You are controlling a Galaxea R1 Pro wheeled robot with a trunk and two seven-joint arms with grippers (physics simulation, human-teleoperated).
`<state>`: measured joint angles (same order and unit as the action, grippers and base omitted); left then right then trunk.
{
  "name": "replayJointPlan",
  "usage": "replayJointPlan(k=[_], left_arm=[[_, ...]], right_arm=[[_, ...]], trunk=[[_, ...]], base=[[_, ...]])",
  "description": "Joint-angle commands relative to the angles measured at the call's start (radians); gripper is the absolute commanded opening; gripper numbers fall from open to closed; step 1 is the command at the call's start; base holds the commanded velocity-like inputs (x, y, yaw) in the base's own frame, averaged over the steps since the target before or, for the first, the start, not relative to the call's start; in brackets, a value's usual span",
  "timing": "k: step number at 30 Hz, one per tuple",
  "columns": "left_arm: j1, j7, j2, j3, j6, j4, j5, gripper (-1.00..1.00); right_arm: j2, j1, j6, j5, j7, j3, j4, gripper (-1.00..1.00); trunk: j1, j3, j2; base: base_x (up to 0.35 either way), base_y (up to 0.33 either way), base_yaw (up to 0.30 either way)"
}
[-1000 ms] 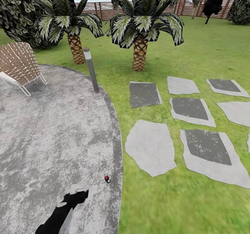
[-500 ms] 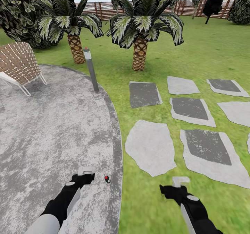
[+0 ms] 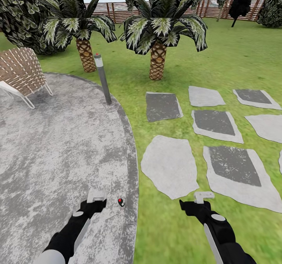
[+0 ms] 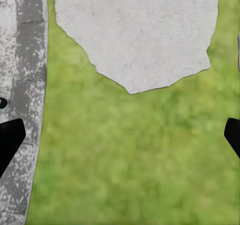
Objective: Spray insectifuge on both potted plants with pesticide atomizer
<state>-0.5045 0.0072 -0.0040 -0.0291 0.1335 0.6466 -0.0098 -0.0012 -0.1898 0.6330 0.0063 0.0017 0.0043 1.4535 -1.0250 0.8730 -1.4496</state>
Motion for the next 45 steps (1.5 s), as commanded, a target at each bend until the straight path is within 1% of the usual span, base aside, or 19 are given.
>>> replayJointPlan(k=[1,3,6,10,20,27,41,45], left_arm=[[0.001,0.001,0.000,-0.002,0.004,0.002,-0.001,1.00],[0.002,0.002,0.000,-0.002,0.002,0.002,-0.001,1.00],[0.003,0.003,0.000,-0.002,0.001,0.002,0.002,1.00],[0.004,0.003,-0.001,-0.003,-0.001,0.002,0.002,1.00],[0.004,0.003,-0.001,-0.003,-0.002,0.002,0.003,1.00],[0.004,0.003,0.000,-0.004,-0.002,0.002,0.007,1.00],[0.004,0.003,0.000,-0.003,-0.002,0.002,0.003,1.00],[0.004,0.003,0.000,-0.003,-0.002,0.002,0.005,1.00]], right_arm=[[0.000,0.000,0.005,0.001,0.001,0.001,0.002,1.00],[0.000,0.000,0.005,0.001,0.001,0.002,0.002,1.00],[0.000,0.000,0.003,0.001,0.002,0.004,0.030,1.00],[0.000,0.000,0.002,0.001,0.003,0.004,0.042,1.00],[0.000,0.000,-0.001,0.001,0.006,0.003,0.044,1.00],[0.000,0.000,-0.007,0.000,0.009,0.003,0.044,1.00],[0.000,0.000,-0.009,0.000,0.009,0.003,0.044,1.00],[0.000,0.000,-0.009,0.000,0.009,0.003,0.044,1.00]], trunk=[[0.000,0.001,0.000],[0.000,0.001,0.000],[0.000,0.001,0.000],[0.000,0.004,0.000],[0.000,0.015,0.000],[0.000,0.016,0.000],[0.000,0.016,0.000],[0.000,0.016,0.000]], base=[[0.000,0.000,0.000],[0.000,0.000,0.000],[0.000,-0.085,0.030],[0.000,-0.176,0.151],[0.000,-0.061,0.210],[0.006,-0.005,0.049],[0.225,-0.212,0.001],[0.056,-0.050,-0.001]])
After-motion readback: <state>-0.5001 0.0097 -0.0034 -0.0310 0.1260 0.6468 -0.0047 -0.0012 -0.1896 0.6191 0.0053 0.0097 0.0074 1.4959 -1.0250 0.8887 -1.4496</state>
